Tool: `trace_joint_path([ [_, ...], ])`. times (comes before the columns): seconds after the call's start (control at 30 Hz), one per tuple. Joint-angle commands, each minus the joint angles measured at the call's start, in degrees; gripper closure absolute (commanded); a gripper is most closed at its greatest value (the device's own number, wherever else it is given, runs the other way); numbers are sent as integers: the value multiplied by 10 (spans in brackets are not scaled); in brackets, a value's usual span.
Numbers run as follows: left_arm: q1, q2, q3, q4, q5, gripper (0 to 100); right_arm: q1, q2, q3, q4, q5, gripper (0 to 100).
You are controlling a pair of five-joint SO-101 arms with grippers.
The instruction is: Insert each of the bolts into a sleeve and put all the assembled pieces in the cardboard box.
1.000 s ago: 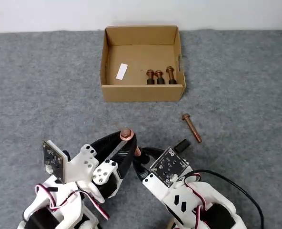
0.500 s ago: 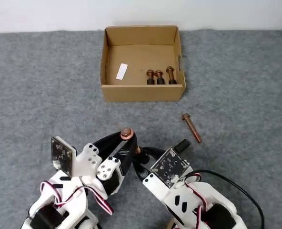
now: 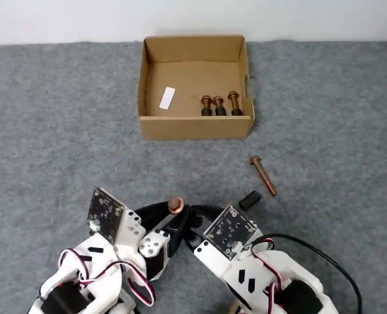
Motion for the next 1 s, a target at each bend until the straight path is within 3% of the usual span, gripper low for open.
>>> trace_joint_path([
  [0.0,-18,9,17,34,-56,905,0,-8,-51,-17,4,990],
  [0.17,-66,9,15,57,-84,782,0,-8,-51,-17,4,990],
  [0.4,-100,9,-21,70,-99,782,0,-7,-47,-17,-2,990],
  [0.67,-96,9,-119,150,-62,783,4,-3,-46,-16,-62,990],
  [0.87,-101,6,-165,187,-62,783,5,-3,-37,-16,-65,990],
  [0.97,-148,5,-173,172,-63,803,28,-3,-40,-17,-66,990],
])
